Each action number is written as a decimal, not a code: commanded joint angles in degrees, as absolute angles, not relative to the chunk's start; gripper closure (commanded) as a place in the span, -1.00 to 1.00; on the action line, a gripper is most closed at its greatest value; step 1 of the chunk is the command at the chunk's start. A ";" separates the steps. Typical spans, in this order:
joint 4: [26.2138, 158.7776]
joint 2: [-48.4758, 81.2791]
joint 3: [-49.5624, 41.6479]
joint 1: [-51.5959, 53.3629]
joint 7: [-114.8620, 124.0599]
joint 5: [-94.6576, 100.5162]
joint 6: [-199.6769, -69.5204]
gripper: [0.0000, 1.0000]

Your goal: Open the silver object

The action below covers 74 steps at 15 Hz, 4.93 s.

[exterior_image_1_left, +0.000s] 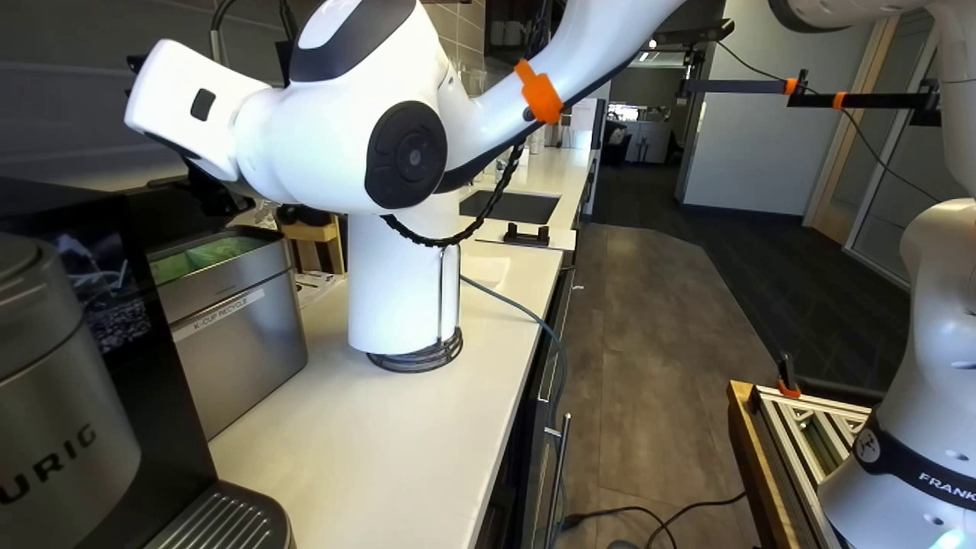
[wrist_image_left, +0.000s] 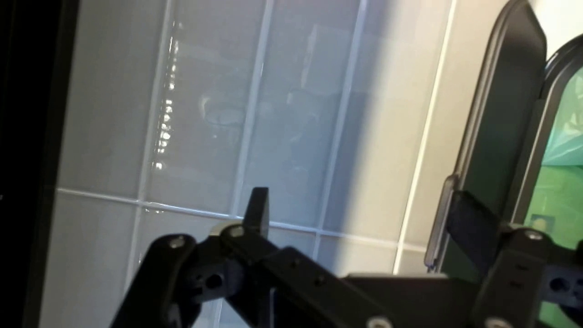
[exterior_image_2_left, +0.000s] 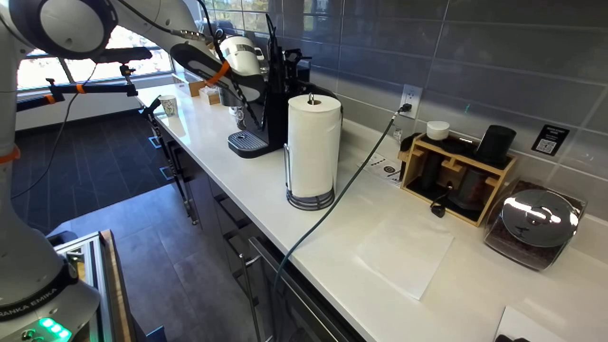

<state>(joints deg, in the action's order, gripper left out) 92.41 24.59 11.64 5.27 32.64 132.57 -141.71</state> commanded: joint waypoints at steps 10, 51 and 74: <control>89.84 24.68 11.41 5.63 34.34 131.68 -138.85 -1.00; 94.70 26.42 10.67 3.72 22.35 113.15 -153.85 -1.00; 81.92 31.05 10.05 3.16 20.74 121.65 -153.69 -1.00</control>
<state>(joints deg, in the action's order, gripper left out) 87.09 27.36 10.24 3.52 21.50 120.50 -152.48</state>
